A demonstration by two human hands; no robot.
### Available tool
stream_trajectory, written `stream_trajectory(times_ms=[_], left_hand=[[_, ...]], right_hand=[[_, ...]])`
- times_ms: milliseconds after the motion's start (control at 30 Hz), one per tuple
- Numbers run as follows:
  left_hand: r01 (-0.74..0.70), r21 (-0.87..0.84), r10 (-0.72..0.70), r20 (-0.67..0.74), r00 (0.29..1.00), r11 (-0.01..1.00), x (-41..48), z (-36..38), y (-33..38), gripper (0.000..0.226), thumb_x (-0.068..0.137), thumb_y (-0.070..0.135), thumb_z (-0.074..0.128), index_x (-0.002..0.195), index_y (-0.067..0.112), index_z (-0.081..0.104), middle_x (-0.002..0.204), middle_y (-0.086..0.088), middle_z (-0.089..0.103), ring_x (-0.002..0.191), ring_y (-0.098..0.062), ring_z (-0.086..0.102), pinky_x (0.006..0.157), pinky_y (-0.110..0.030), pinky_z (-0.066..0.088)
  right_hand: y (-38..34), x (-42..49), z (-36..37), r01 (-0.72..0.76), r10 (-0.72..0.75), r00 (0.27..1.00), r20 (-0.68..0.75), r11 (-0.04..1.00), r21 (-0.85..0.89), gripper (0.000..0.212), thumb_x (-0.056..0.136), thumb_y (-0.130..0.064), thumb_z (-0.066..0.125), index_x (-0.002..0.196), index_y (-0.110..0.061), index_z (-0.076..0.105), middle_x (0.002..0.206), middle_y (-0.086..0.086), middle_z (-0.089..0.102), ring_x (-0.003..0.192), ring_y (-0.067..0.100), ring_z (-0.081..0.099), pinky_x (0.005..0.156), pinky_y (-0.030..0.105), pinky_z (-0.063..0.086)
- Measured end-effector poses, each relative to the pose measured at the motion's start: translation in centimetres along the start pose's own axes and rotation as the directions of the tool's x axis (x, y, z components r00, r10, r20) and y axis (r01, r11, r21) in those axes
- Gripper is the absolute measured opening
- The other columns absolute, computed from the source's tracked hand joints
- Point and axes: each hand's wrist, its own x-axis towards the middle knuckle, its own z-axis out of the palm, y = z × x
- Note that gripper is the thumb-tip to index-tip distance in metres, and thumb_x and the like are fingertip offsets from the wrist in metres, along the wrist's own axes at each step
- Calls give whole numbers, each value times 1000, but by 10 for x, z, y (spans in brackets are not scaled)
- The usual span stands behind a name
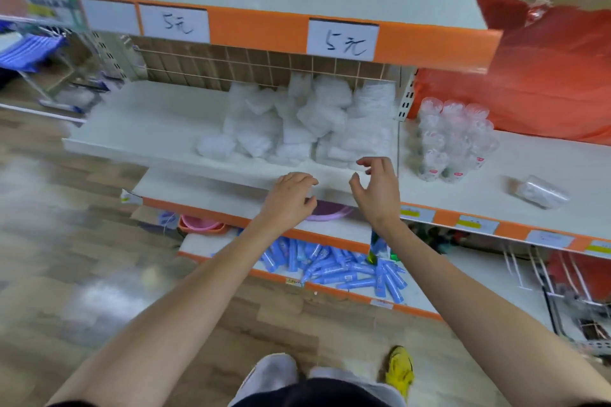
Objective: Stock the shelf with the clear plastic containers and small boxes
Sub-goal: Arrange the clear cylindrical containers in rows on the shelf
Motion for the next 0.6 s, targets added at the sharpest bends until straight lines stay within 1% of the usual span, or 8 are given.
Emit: stream_trajectory(times_ms=[167, 333, 467, 600], left_hand=[[-19, 24, 19, 21, 1000, 1000, -4, -19, -29, 41, 90, 21, 58, 129, 10, 58, 134, -4, 56, 128, -22, 46, 107, -30, 26], [8, 28, -6, -58, 998, 1000, 5, -29, -42, 39, 90, 23, 58, 127, 9, 58, 130, -6, 58, 125, -24, 48, 105, -32, 27], [3, 27, -2, -45, 999, 1000, 11, -30, -40, 38, 92, 23, 57, 128, 10, 58, 131, -4, 57, 126, -22, 47, 106, -29, 27], [3, 17, -2, -58, 998, 1000, 23, -27, -25, 38, 93, 23, 56, 128, 10, 58, 131, -3, 57, 126, -20, 47, 106, -29, 27]], right_hand=[[-33, -7, 31, -58, 58, 998, 24, 998, -10, 28, 89, -15, 63, 117, -10, 60, 118, 5, 55, 99, 22, 58, 85, 40, 50], [-38, -1, 34, -46, 51, 996, 75, 997, -63, 31, 89, -14, 62, 119, -9, 60, 121, 7, 55, 104, 25, 58, 89, 42, 49], [-34, 6, 33, -55, 60, 994, 90, 997, -56, 31, 89, -14, 61, 120, -11, 59, 123, 5, 54, 107, 24, 57, 88, 41, 50], [-28, 17, 30, -26, 30, 994, 109, 999, -35, 31, 89, -15, 60, 120, -11, 58, 123, 4, 54, 106, 23, 57, 88, 40, 50]])
